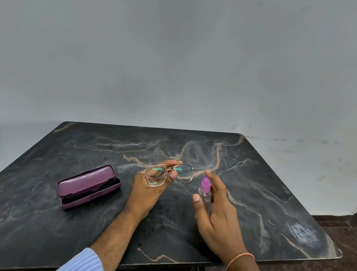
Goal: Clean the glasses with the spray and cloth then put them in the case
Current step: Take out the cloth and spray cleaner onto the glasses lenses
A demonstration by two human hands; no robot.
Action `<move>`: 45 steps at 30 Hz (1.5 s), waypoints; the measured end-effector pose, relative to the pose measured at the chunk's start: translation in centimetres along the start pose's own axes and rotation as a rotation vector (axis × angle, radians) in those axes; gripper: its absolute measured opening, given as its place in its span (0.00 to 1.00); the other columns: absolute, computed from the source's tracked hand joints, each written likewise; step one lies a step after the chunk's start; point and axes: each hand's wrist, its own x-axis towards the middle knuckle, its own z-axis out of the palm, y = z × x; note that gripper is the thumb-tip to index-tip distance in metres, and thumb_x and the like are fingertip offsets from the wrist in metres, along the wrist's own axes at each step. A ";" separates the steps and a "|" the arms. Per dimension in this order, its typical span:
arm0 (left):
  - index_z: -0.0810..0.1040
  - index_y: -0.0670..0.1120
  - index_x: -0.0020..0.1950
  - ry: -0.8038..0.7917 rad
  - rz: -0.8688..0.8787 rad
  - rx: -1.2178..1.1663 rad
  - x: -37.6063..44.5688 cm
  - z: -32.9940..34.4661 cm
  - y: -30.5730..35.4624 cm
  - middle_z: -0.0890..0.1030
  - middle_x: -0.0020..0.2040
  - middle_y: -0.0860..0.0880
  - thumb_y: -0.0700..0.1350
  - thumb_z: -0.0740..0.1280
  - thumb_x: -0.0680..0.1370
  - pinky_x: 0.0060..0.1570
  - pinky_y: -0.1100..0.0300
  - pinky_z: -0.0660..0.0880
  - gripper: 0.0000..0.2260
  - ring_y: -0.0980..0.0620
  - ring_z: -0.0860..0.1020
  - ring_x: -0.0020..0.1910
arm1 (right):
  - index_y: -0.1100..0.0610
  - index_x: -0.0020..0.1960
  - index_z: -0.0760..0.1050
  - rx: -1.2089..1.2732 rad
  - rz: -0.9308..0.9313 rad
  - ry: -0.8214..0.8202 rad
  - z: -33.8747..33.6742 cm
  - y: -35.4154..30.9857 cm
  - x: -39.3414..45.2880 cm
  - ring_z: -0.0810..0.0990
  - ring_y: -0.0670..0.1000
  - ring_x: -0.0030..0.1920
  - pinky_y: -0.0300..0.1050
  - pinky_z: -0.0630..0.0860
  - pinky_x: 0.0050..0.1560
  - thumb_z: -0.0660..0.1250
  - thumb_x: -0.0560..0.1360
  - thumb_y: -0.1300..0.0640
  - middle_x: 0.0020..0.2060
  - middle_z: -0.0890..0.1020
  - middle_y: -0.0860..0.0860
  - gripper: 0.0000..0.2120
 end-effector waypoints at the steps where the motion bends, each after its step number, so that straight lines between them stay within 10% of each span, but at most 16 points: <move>1: 0.88 0.48 0.60 -0.012 0.000 -0.005 0.0 0.0 0.0 0.90 0.61 0.48 0.41 0.75 0.78 0.70 0.53 0.80 0.11 0.51 0.86 0.66 | 0.34 0.79 0.61 0.009 -0.018 -0.006 0.3 -0.7 0.1 0.80 0.50 0.37 0.42 0.76 0.41 0.66 0.83 0.49 0.39 0.80 0.50 0.28; 32: 0.87 0.47 0.61 -0.033 -0.035 0.002 0.4 -0.2 -1.1 0.90 0.58 0.46 0.38 0.77 0.77 0.65 0.53 0.82 0.13 0.47 0.88 0.61 | 0.40 0.70 0.75 0.150 -0.106 0.007 1.2 -4.4 1.8 0.77 0.47 0.29 0.34 0.69 0.33 0.72 0.78 0.64 0.33 0.81 0.44 0.26; 45: 0.87 0.45 0.60 -0.040 -0.077 0.114 0.1 -0.7 -0.5 0.91 0.48 0.54 0.27 0.72 0.79 0.48 0.64 0.83 0.17 0.58 0.89 0.47 | 0.41 0.72 0.73 -0.044 -0.122 -0.097 3.8 -6.1 2.0 0.81 0.41 0.38 0.38 0.77 0.42 0.67 0.76 0.48 0.39 0.81 0.37 0.24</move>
